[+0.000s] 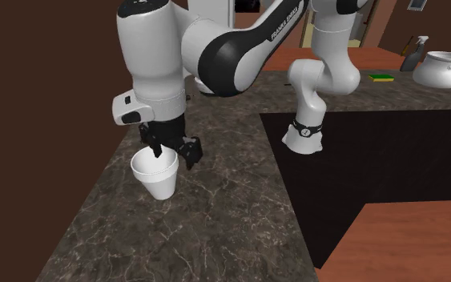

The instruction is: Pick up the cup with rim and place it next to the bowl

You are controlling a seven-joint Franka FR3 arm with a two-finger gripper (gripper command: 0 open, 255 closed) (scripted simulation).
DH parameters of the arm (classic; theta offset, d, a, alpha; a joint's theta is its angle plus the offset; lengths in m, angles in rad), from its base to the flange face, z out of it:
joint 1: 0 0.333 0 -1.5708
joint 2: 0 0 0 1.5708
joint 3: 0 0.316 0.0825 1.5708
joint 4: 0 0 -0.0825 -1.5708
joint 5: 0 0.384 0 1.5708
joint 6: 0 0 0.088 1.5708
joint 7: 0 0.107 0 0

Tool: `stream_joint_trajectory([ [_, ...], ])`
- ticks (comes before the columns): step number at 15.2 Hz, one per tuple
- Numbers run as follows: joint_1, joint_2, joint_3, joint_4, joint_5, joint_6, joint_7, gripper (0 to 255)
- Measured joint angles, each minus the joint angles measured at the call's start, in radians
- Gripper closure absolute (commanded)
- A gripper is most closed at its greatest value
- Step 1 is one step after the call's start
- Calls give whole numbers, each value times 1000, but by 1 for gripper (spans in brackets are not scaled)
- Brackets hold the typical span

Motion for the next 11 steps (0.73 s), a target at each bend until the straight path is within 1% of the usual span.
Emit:
stream_joint_trajectory([
  [2, -8, 22, -1, 2, 5, 21, -9, 0],
  [7, -15, 46, -1, -32, 10, 78, -13, 0],
  [11, -15, 46, -1, -39, 10, 87, -13, 0],
])
